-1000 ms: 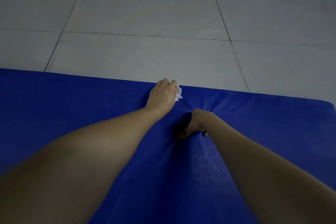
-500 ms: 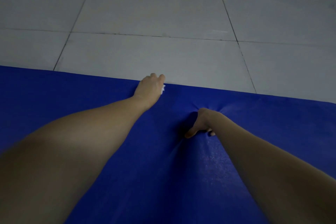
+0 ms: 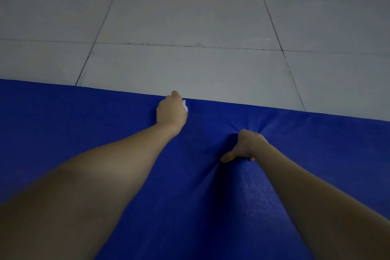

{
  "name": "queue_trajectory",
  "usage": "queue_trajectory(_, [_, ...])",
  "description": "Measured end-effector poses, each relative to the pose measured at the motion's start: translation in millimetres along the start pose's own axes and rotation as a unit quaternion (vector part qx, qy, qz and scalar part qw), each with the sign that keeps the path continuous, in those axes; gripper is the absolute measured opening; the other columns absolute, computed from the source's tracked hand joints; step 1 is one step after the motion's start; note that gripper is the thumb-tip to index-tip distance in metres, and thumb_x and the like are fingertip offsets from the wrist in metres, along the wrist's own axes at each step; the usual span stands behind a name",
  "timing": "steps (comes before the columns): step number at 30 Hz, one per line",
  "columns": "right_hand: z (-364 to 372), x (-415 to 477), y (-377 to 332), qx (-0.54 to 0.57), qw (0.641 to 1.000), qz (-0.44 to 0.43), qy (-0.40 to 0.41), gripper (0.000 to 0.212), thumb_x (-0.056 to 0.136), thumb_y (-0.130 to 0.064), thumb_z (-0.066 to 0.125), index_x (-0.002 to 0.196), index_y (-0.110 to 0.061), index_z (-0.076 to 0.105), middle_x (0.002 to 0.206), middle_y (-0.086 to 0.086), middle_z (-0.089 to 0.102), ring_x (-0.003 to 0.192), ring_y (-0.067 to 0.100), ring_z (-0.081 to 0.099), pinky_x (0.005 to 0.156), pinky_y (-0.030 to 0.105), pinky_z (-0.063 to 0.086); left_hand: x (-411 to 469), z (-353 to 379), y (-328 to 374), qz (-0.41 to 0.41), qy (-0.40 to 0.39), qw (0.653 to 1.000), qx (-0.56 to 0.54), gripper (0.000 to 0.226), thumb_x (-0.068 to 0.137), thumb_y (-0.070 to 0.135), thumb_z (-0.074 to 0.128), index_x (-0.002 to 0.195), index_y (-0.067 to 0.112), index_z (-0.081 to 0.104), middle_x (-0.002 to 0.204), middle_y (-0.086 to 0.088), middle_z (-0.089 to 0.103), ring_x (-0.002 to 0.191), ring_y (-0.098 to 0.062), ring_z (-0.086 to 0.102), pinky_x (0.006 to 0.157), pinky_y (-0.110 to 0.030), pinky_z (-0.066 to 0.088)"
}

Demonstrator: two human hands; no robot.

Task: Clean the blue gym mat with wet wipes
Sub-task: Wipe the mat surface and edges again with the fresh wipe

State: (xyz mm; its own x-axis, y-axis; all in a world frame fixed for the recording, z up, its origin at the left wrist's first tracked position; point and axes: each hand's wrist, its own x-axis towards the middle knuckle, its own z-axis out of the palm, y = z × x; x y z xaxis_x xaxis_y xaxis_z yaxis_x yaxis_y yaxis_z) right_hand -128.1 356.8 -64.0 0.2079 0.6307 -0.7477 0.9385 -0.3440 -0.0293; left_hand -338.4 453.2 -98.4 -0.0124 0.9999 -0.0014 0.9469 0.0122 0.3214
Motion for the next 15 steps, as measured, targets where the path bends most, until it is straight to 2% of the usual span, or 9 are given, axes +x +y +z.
queue_trajectory(2, [-1.6, -0.2, 0.2, 0.001, 1.000, -0.005, -0.004, 0.085, 0.052, -0.074, 0.084, 0.103, -0.018, 0.043, 0.086, 0.002, 0.059, 0.088, 0.025, 0.065, 0.088, 0.040, 0.056, -15.0, 11.4, 31.9, 0.046, -0.023, 0.999, 0.005, 0.029, 0.105, 0.034, 0.049, 0.109, 0.005, 0.052, 0.100, -0.014, 0.065, 0.084, -0.030, 0.062, 0.058, -0.035, 0.037])
queue_trajectory(4, [-3.0, -0.3, -0.6, 0.006, 1.000, -0.002, -0.011, 0.088, 0.053, -0.072, 0.086, 0.109, -0.018, 0.045, 0.092, 0.002, 0.059, 0.093, 0.026, 0.067, 0.091, 0.041, 0.056, -37.2, 24.7, 63.1, 0.126, -0.048, 0.990, 0.028, 0.031, 0.104, 0.036, 0.049, 0.113, 0.006, 0.052, 0.100, -0.013, 0.064, 0.087, -0.030, 0.064, 0.060, -0.036, 0.037])
queue_trajectory(7, [-2.1, 1.0, -0.9, 0.018, 1.000, 0.014, -0.018, 0.094, 0.053, -0.068, 0.088, 0.120, -0.016, 0.048, 0.097, 0.003, 0.059, 0.098, 0.026, 0.066, 0.093, 0.041, 0.057, -55.1, 34.8, 79.3, 0.230, -0.058, 0.968, 0.079, 0.019, 0.103, 0.028, 0.050, 0.112, 0.011, 0.049, 0.094, -0.006, 0.060, 0.076, -0.021, 0.054, 0.062, -0.034, 0.035])
queue_trajectory(9, [-3.5, 3.0, -1.8, 0.028, 0.999, 0.013, -0.027, 0.096, 0.055, -0.065, 0.089, 0.125, -0.016, 0.047, 0.098, 0.002, 0.054, 0.102, 0.027, 0.064, 0.094, 0.043, 0.056, -46.8, 29.9, 69.8, 0.267, -0.058, 0.955, 0.115, 0.016, 0.105, 0.026, 0.044, 0.111, 0.013, 0.051, 0.083, -0.002, 0.053, 0.069, -0.019, 0.045, 0.061, -0.033, 0.032])
queue_trajectory(12, [-7.4, 5.4, -3.5, 0.044, 0.998, 0.015, -0.041, 0.102, 0.055, -0.058, 0.092, 0.133, -0.016, 0.042, 0.101, 0.003, 0.051, 0.101, 0.028, 0.064, 0.094, 0.045, 0.057, -32.4, 15.9, 44.6, 0.255, -0.055, 0.958, 0.121, 0.018, 0.104, 0.023, 0.039, 0.109, 0.012, 0.053, 0.077, -0.001, 0.045, 0.066, -0.019, 0.043, 0.058, -0.033, 0.029])
queue_trajectory(15, [-6.3, 7.8, -2.2, 0.049, 0.998, 0.019, -0.040, 0.106, 0.055, -0.057, 0.093, 0.137, -0.016, 0.040, 0.119, 0.007, 0.052, 0.103, 0.029, 0.064, 0.095, 0.046, 0.055, -26.1, -0.5, 11.7, 0.198, -0.047, 0.973, 0.110, 0.016, 0.102, 0.020, 0.039, 0.103, 0.013, 0.053, 0.075, -0.002, 0.047, 0.066, -0.022, 0.044, 0.055, -0.034, 0.027])
